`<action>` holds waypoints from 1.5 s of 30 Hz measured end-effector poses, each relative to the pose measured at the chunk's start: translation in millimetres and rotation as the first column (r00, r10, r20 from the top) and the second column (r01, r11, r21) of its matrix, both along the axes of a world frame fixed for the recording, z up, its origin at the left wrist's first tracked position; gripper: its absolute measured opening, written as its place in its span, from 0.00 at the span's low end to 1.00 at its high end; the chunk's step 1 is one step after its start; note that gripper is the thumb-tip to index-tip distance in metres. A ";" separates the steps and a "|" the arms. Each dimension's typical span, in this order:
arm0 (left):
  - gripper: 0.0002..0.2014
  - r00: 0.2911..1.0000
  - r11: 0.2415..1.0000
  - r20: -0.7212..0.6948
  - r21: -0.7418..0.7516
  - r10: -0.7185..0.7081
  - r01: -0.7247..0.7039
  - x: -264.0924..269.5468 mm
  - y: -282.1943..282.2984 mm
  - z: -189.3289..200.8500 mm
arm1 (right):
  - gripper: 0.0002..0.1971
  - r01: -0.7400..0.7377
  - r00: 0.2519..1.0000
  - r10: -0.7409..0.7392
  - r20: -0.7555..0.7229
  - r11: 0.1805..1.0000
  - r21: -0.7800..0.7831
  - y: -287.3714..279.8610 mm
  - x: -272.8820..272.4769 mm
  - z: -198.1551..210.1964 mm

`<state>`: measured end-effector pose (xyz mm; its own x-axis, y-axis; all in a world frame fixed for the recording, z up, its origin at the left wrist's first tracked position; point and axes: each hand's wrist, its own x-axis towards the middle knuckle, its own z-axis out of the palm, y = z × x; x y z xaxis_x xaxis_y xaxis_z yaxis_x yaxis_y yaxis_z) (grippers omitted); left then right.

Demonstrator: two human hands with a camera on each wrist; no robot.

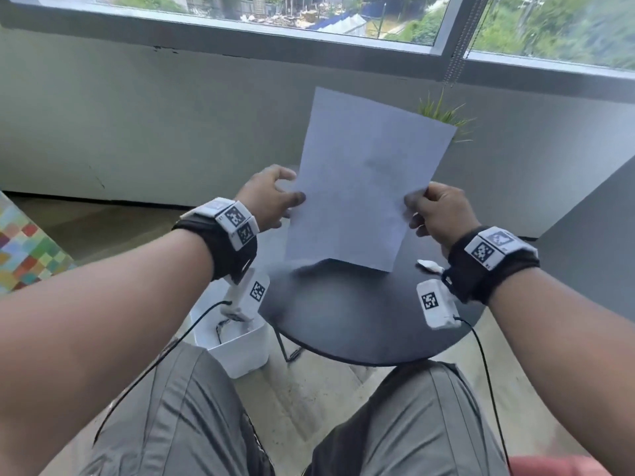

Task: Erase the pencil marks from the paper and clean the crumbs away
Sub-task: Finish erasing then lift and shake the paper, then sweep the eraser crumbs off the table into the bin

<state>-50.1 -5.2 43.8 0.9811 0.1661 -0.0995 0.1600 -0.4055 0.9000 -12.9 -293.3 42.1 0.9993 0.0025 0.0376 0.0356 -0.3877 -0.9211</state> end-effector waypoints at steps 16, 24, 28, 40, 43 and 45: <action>0.25 0.882 0.480 -0.323 0.746 -0.343 0.460 139.3 17.0 -74.7 | 0.08 -0.151 0.924 0.110 -0.367 0.985 -0.085 21.7 133.3 -61.3; 0.37 0.878 0.421 -0.390 0.772 -0.278 0.476 165.0 26.0 -79.7 | 0.35 -0.626 0.747 0.428 -0.510 0.193 -0.755 25.0 98.8 -60.1; 0.35 0.868 0.421 -0.409 0.760 -0.282 0.495 158.9 22.8 -73.5 | 0.29 -0.749 0.583 0.623 -0.521 0.165 -0.641 25.1 52.0 -40.0; 0.38 0.856 0.482 -0.371 0.712 -0.359 0.511 17.3 6.4 -81.3 | 0.04 -0.072 0.965 -0.058 -0.256 0.879 -0.471 -111.0 15.6 -19.4; 0.39 0.839 0.457 -0.374 0.713 -0.395 0.533 -2.5 -5.7 -84.6 | 0.07 -0.240 0.885 -0.103 -0.455 0.735 -0.634 -111.5 -7.2 -39.1; 0.40 0.834 0.443 -0.385 0.715 -0.396 0.541 -5.6 -14.7 -85.9 | 0.14 -0.294 0.851 -0.095 -0.517 0.730 -0.618 -101.9 -15.6 -50.5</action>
